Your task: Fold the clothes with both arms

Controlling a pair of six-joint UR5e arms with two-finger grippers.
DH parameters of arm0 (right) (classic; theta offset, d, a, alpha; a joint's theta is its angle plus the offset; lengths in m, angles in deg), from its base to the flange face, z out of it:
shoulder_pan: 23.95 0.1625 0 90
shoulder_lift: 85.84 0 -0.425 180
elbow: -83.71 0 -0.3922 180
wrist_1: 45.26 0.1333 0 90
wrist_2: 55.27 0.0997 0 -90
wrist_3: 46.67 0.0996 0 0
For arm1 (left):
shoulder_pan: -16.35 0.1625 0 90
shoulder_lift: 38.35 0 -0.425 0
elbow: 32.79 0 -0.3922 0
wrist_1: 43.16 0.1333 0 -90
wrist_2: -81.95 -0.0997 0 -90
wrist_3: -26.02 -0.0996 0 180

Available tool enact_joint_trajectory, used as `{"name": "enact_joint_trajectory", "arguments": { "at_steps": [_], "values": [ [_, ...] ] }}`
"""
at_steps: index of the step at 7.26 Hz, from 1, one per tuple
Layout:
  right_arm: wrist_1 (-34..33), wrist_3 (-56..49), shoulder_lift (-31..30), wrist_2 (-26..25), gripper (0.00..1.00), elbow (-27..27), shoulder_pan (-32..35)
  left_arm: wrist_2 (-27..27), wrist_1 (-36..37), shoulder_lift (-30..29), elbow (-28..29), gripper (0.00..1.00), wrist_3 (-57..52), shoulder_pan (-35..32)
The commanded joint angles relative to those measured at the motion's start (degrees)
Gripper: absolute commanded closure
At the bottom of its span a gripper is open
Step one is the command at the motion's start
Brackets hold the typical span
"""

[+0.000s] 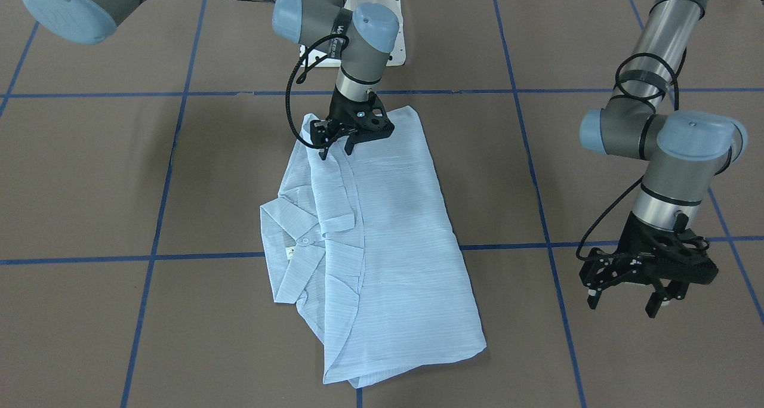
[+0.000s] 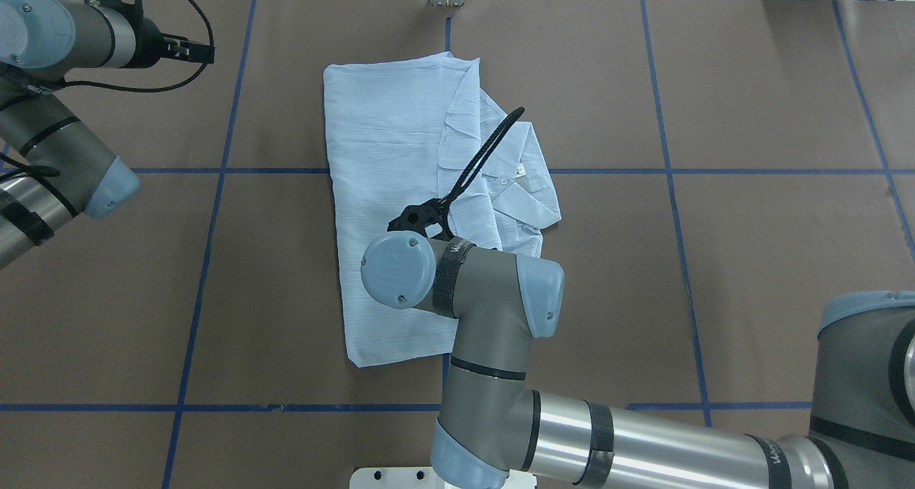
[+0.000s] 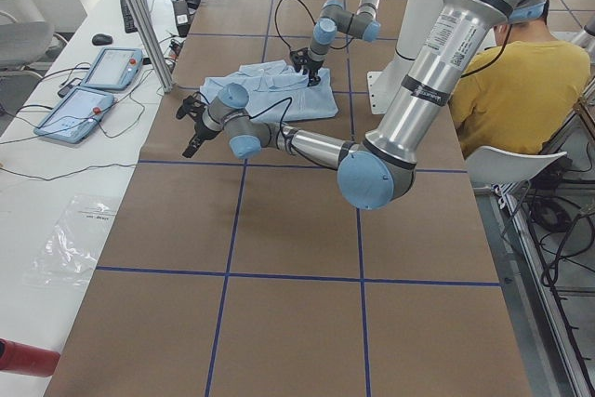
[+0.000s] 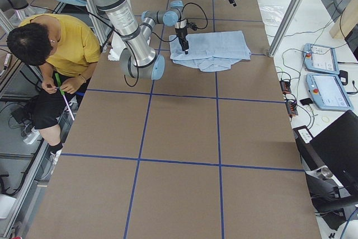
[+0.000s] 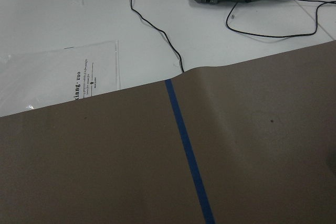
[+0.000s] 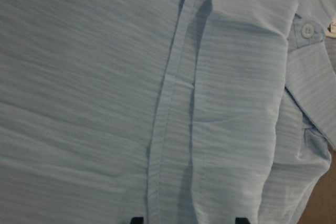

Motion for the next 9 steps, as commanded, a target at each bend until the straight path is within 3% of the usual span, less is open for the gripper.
{"name": "enact_joint_trajectory", "arguments": {
  "at_steps": [1, 3, 5, 6, 7, 9],
  "values": [
    [-0.1, -0.2, -0.1, -1.1, 0.34, 1.0, -0.4, 0.0, 0.0, 0.0, 0.0, 0.0, 0.0, 0.0],
    [-1.2, -2.0, -0.2, -1.5, 0.35, 1.1, -0.4, 0.0, 0.0, 0.0, -0.1, 0.0, 0.0, 0.0],
    [-2.1, -4.8, -0.5, -3.6, 0.6, 0.7, -0.1, 0.0, 0.0, 0.3, -0.1, 0.0, 0.0, 0.0],
    [-2.9, -5.3, -0.9, -3.6, 0.67, 0.1, 1.0, 0.0, 0.0, 0.3, -0.3, 0.0, 0.1, 0.0],
    [-2.9, -6.3, -3.7, -3.6, 0.67, -2.0, 2.2, 0.0, 0.0, 0.3, -0.2, 0.0, 0.6, 0.0],
    [-2.9, -12.1, -16.6, -3.8, 0.65, -14.2, 5.2, 0.9, 0.0, 0.3, -0.3, 0.0, 2.5, 0.1]
  ]
}}
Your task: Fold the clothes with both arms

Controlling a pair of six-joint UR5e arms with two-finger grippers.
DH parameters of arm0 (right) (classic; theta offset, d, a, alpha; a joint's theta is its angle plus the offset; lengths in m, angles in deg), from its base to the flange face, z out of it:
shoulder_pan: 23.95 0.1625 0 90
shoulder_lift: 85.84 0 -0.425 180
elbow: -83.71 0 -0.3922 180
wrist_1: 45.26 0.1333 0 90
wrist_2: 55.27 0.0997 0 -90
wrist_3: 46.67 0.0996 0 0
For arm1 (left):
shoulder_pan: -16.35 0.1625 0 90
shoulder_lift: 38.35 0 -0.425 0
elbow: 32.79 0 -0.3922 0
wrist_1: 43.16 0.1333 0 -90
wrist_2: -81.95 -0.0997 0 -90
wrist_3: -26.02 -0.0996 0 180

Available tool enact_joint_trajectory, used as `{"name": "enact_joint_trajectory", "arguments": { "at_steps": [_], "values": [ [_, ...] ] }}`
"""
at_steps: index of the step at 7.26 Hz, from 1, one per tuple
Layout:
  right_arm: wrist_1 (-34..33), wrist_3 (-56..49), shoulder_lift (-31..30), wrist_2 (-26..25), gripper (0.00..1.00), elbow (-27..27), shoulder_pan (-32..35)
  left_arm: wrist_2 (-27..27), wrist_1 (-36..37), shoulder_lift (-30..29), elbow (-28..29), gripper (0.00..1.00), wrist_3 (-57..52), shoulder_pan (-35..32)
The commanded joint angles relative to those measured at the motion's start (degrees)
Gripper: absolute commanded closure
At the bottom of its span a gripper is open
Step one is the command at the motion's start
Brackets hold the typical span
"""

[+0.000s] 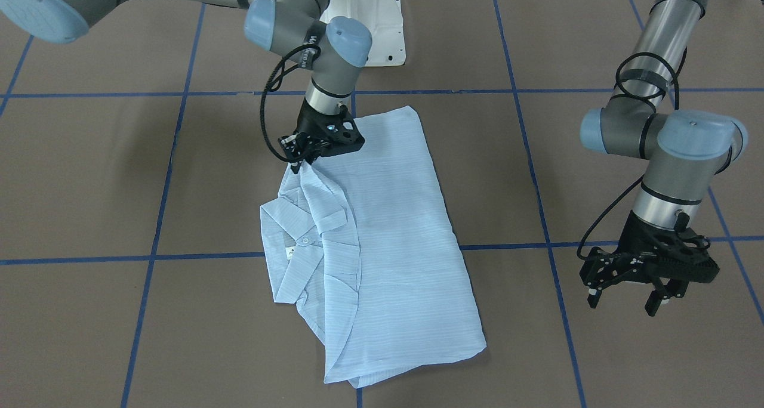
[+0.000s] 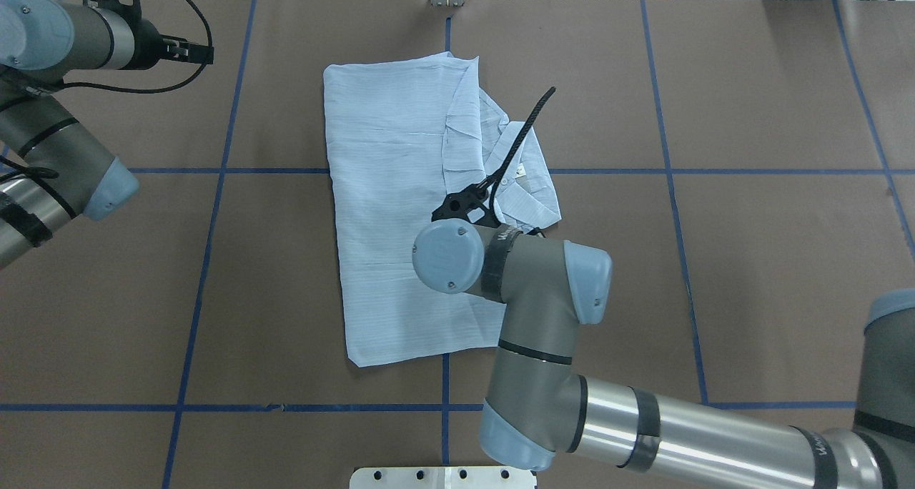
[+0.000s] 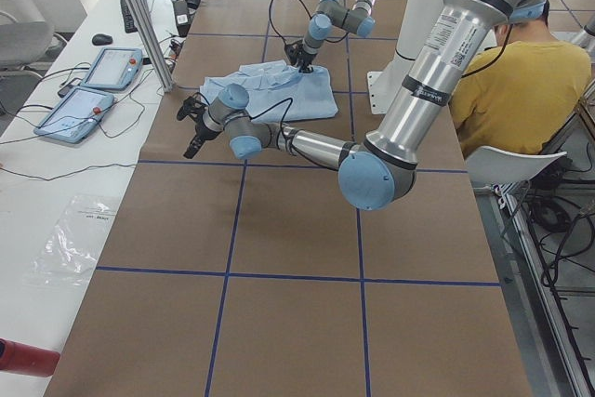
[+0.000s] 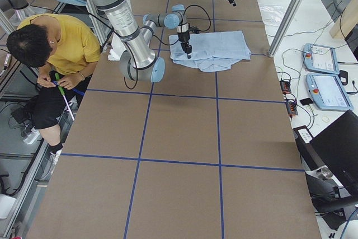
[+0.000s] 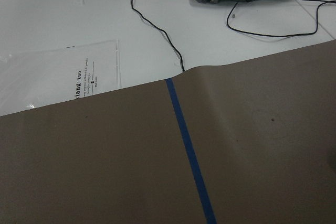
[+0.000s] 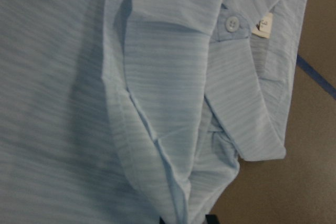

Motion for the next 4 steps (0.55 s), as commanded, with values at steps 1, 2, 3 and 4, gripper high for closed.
{"name": "enact_joint_trajectory", "arguments": {
  "at_steps": [1, 2, 3, 4],
  "values": [
    [0.1, -3.8, -11.7, -0.2, 0.36, -10.3, 2.3, 0.5, 0.0, 0.1, 0.0, 0.0, 0.8, 0.0],
    [0.2, -2.8, -13.5, -0.2, 0.0, -12.5, 2.4, 0.5, -0.1, 0.4, 0.0, 0.0, 0.8, 0.0],
    [1.0, 1.3, -12.9, -0.1, 0.0, -12.4, 2.4, 0.5, 0.0, 0.4, 0.0, 0.0, 0.7, 0.0],
    [5.1, 7.0, -12.4, 0.2, 0.0, -12.3, 3.0, 0.6, 0.0, 0.4, -0.2, 0.0, 0.8, 0.1]
  ]
}}
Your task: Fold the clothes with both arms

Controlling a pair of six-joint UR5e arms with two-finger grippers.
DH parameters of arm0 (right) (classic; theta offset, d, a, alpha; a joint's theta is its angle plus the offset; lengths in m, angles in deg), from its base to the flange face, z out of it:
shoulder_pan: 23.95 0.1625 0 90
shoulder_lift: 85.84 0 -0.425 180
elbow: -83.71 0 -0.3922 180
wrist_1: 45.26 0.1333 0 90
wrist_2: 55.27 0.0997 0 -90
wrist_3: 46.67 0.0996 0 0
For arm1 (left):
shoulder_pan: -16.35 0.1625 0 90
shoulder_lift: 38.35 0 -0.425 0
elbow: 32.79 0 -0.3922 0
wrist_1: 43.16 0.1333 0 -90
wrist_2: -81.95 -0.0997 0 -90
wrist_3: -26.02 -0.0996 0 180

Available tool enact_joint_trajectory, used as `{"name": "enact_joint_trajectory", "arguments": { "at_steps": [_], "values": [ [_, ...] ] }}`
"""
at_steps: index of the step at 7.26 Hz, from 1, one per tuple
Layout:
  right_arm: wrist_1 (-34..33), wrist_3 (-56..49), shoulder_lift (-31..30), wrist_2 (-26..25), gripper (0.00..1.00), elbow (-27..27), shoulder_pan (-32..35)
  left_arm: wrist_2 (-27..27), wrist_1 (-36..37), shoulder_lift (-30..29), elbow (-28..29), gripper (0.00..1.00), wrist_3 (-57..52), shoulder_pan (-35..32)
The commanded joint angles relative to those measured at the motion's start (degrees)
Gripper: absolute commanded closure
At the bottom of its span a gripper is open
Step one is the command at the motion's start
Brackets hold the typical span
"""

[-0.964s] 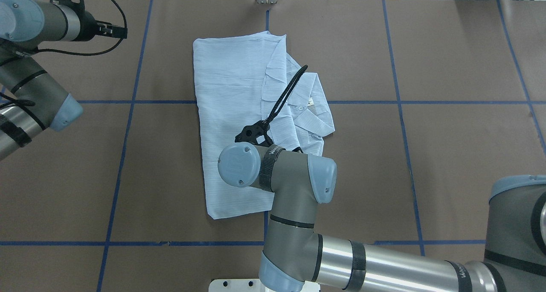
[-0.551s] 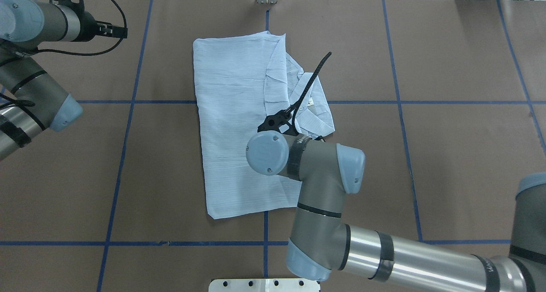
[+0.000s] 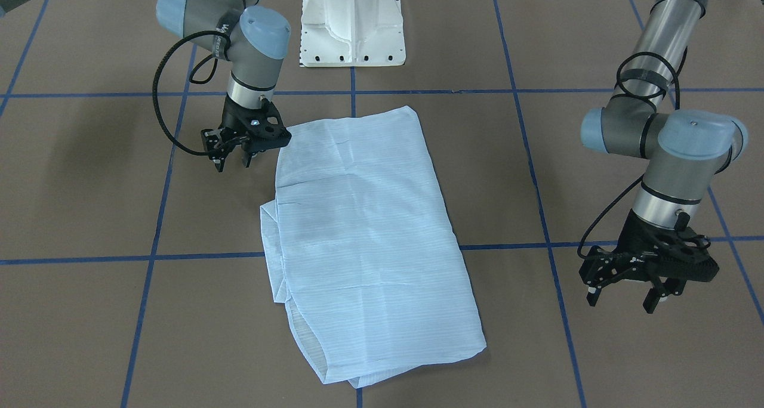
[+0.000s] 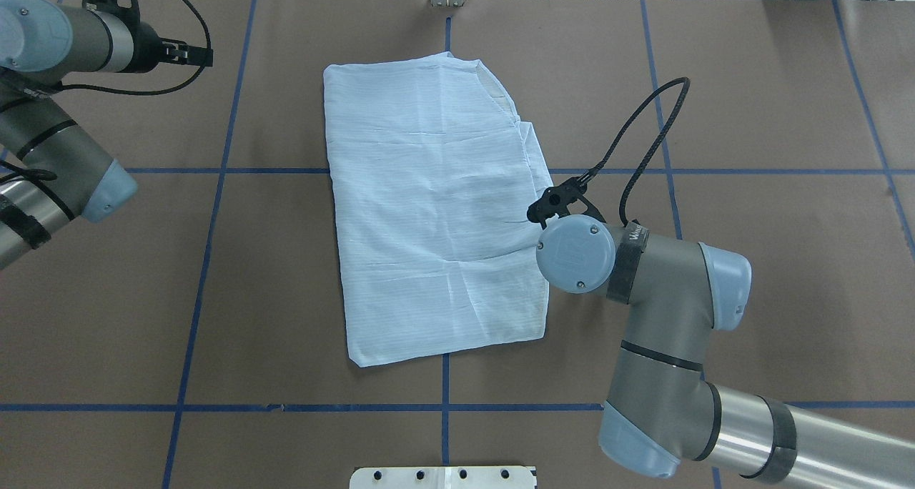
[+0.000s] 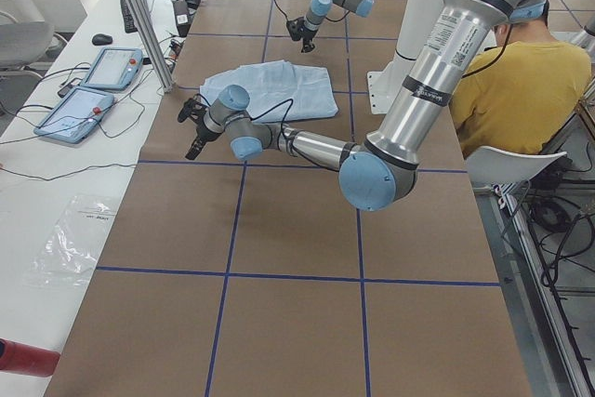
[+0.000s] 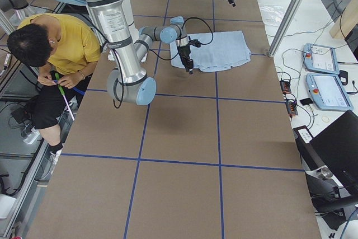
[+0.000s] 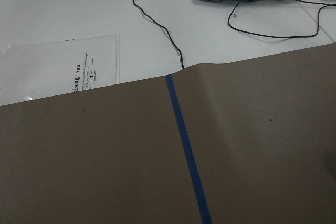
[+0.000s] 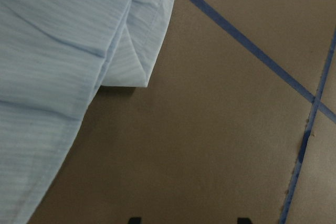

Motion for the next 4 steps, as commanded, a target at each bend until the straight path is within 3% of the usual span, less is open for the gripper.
{"name": "enact_joint_trajectory", "arguments": {
  "at_steps": [1, 2, 4],
  "values": [
    [11.4, 7.3, 0.1, 2.2, 0.0, -0.4, 2.2, 3.0, 0.1, 0.0, -1.5, 0.0, 2.1, 0.1],
    [19.2, 14.3, -0.4, 6.0, 0.0, -0.5, 3.6, 9.5, 0.3, 0.0, -4.2, 0.0, 10.9, 1.6],
    [33.6, 25.7, -3.1, 7.9, 0.0, -0.7, 4.0, 9.6, 1.1, 6.9, -18.9, 0.0, 22.0, 12.3]
  ]
}}
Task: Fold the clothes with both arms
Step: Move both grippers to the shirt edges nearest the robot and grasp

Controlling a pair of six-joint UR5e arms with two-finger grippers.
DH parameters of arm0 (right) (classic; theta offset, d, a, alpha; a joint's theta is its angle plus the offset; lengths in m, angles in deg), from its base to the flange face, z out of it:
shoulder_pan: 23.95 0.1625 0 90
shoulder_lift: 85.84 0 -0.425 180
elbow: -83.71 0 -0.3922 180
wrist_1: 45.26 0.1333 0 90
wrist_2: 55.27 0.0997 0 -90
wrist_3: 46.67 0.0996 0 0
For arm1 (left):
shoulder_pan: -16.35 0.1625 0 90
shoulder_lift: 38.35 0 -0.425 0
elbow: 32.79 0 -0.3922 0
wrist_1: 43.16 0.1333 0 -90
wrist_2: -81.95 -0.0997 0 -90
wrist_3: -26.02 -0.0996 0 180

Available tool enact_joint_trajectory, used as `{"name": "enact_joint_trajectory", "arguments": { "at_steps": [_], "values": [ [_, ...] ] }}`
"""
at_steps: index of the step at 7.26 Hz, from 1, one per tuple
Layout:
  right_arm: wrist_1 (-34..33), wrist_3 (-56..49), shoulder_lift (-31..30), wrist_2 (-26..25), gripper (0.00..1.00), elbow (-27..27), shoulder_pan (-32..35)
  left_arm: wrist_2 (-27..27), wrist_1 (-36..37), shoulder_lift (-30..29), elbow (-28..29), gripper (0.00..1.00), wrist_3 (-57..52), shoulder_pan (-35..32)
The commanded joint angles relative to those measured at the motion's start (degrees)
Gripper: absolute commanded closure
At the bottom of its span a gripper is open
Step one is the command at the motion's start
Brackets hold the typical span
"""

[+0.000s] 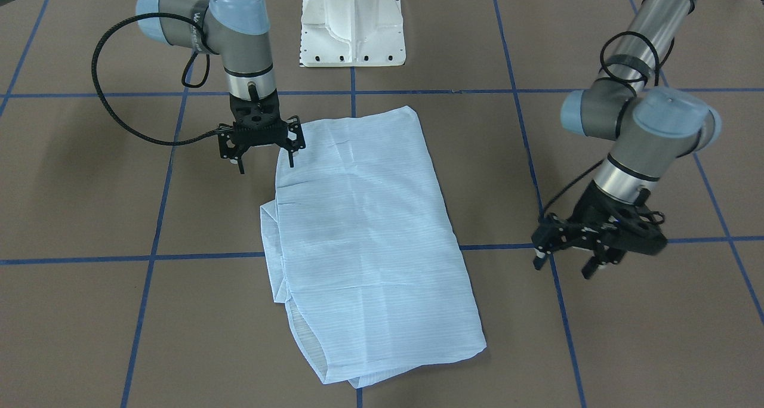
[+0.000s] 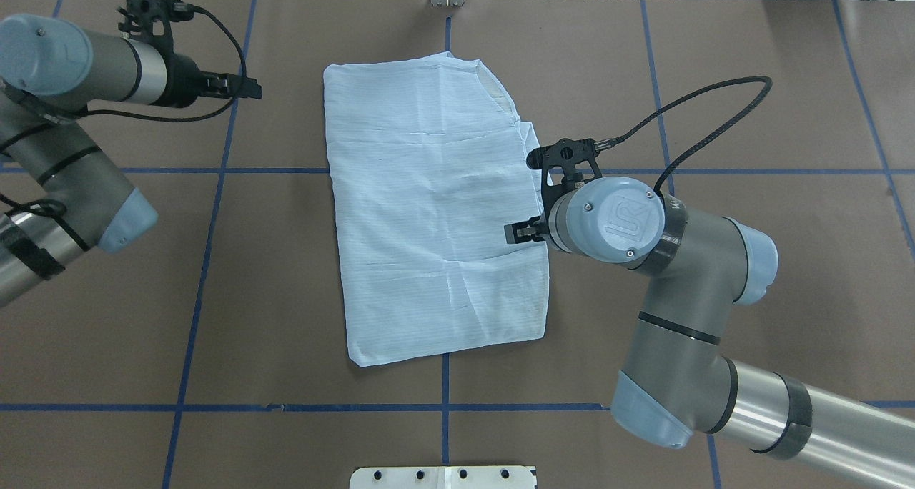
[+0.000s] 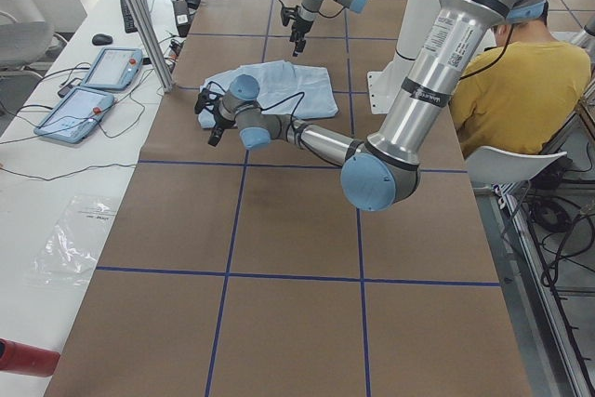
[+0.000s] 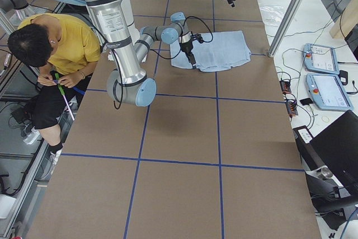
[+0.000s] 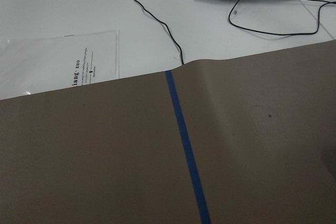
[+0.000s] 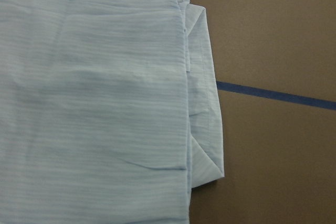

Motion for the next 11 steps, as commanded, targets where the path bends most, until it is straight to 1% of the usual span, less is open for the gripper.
{"name": "enact_joint_trajectory", "arguments": {
  "at_steps": [1, 2, 3, 4, 5, 6, 7, 8, 9, 11],
  "values": [
    [18.9, 9.7, -7.6, 1.3, 0.0, -1.3, 0.4, -1.7, 0.6, 5.8, -13.3, 0.0, 14.9, 12.1],
    [22.8, 14.3, -12.2, 1.2, 0.0, -2.4, 0.4, -7.7, 3.7, 6.2, -16.7, 0.0, 21.0, 19.4],
    [22.5, 14.9, -13.6, 0.8, 0.0, -3.2, 0.4, -12.2, 12.3, 5.9, -20.3, 0.0, 25.1, 24.9],
    [22.5, 15.3, -13.8, 0.5, 0.0, -2.6, 0.4, -14.9, 18.0, 5.9, -22.6, 0.0, 27.5, 28.5],
    [22.5, 15.6, -13.9, 0.5, 0.0, -2.7, 0.2, -16.5, 19.5, 5.9, -22.6, 0.0, 28.6, 30.4],
    [22.5, 15.7, -13.9, 0.4, 0.0, -2.7, 0.2, -16.8, 22.6, 4.5, -22.6, 0.01, 29.7, 31.2],
    [22.5, 15.7, -13.9, 0.1, 0.0, -2.6, 0.2, -17.3, 26.0, 2.5, -22.3, 0.1, 30.9, 33.4],
    [22.5, 15.7, -14.0, -0.5, 0.0, -2.6, 0.2, -18.4, 26.8, 2.3, -21.7, 0.27, 33.0, 36.2],
    [22.5, 15.7, -14.0, -0.6, 0.0, -2.6, 0.2, -18.4, 27.0, 2.6, -21.7, 0.47, 33.0, 36.3],
    [22.5, 15.7, -14.0, -0.6, 0.0, -2.6, 0.1, -18.5, 29.7, 2.3, -21.7, 0.48, 32.7, 36.3]
  ]
}}
